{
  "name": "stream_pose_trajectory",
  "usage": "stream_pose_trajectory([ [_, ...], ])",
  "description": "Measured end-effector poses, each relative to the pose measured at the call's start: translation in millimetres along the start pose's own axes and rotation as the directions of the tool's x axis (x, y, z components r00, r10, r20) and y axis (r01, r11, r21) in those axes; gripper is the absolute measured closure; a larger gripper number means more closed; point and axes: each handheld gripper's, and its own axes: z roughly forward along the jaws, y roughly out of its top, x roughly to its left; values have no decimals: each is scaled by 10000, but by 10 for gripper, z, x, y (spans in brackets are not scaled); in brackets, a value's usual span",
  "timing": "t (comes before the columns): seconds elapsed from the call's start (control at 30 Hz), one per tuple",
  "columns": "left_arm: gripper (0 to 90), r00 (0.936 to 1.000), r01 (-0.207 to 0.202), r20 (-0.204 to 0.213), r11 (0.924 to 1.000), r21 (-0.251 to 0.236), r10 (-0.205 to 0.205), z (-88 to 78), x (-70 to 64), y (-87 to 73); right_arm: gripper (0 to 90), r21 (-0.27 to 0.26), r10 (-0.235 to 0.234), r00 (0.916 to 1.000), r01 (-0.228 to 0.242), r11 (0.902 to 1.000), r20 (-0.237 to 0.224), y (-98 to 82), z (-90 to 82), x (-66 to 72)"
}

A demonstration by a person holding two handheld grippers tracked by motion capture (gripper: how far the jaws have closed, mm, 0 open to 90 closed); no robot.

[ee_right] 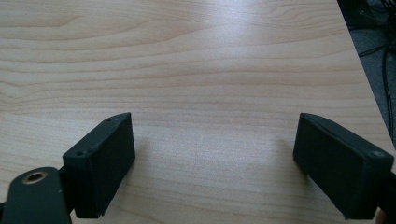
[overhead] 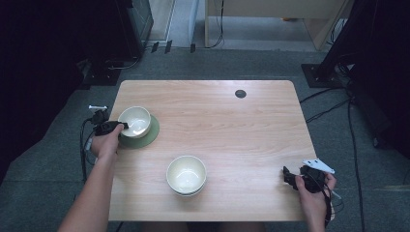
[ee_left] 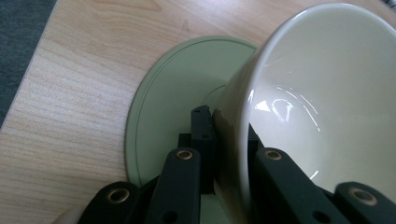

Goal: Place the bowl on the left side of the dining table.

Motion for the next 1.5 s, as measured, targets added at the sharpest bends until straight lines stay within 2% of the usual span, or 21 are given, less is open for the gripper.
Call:
stream_pose_trajectory([
  [0.07, 842, 9999, 140, 39, 9999, 15, -140, 9, 6, 8, 124, -8, -11, 10000, 11, 10000, 1, 0, 1, -1],
  [0.27, 839, 10000, 34, -55, 10000, 64, -34, 17, -11, 23, 124, -17, -35, 10000, 35, 10000, -7, 2, 4, -1],
  [0.33, 819, 9999, 80, 145, 10000, 24, -80, 18, -8, 29, 124, -16, -36, 10000, 36, 10000, -6, 2, 3, -1],
  [0.4, 727, 9989, 217, 428, 9996, -167, -210, 9, -3, 35, 124, -16, -35, 10000, 35, 10000, -7, 2, 4, -1],
  [0.43, 727, 9983, 226, 543, 9994, -248, -212, 2, 2, 36, 124, -16, -35, 10000, 35, 10000, -7, 2, 4, -1],
  [0.53, 569, 9965, 96, 839, 9991, -407, -61, -23, 22, 39, 124, -15, -33, 10000, 33, 10000, -8, 2, 4, -1],
  [0.57, 514, 9969, 62, 789, 9993, -360, -34, -42, 27, 38, 124, -15, -34, 10000, 34, 10000, -7, 2, 4, -1],
  [0.67, 199, 9977, 75, 676, 9997, -244, -58, -71, 31, 40, 124, -14, -32, 10000, 32, 10000, -5, 2, 3, -1],
  [0.7, 130, 9985, 227, 508, 9995, -219, -216, -93, 26, 41, 124, -13, -35, 10000, 35, 10000, -5, 2, 3, -1],
  [0.73, 109, 9994, 196, 281, 9992, -362, -186, -123, 16, 33, 124, -16, -36, 10000, 36, 10000, -6, 2, 3, -1],
  [0.8, 93, 9995, -322, 38, 9975, -622, 325, -181, -10, 3, 124, -16, -35, 10000, 35, 10000, -6, 2, 3, -1],
  [0.83, 92, 9970, -758, -198, 9950, -654, 747, -204, -30, -19, 124, -13, -33, 10000, 33, 10000, -6, 2, 3, -1],
  [0.9, 93, 9858, -1596, -631, 9851, -646, 1556, -239, -74, -78, 124, -7, -22, 10000, 22, 10000, -5, 1, 3, 0],
  [0.97, 92, 9807, -1853, -779, 9797, -758, 1795, -277, -81, -133, 124, -8, -22, 10000, 22, 10000, -6, 1, 3, 0],
  [1.1, 92, 9775, -2013, -841, 9743, -1012, 1933, -353, -44, -232, 124, -15, -33, 10000, 33, 10000, -6, 2, 3, -1],
  [1.17, 22, 9783, -2071, -298, 9702, -1258, 2049, -401, -14, -277, 124, -14, -34, 10000, 34, 10000, -5, 2, 3, -1],
  [1.2, 10, 9785, -2062, -209, 9690, -1364, 2053, -430, -4, -296, 124, -6, -21, 10000, 21, 10000, -8, 2, 3, 0],
  [1.37, 10, 9774, -2112, -373, 9595, -1864, 2079, -543, -5, -403, 124, -12, -28, 10000, 28, 10000, -5, 2, 3, -1],
  [1.5, 0, 9739, -2257, -240, 9511, -2107, 2258, -570, -29, -483, 124, -7, -18, 10000, 18, 10000, -6, 2, 3, 0],
])
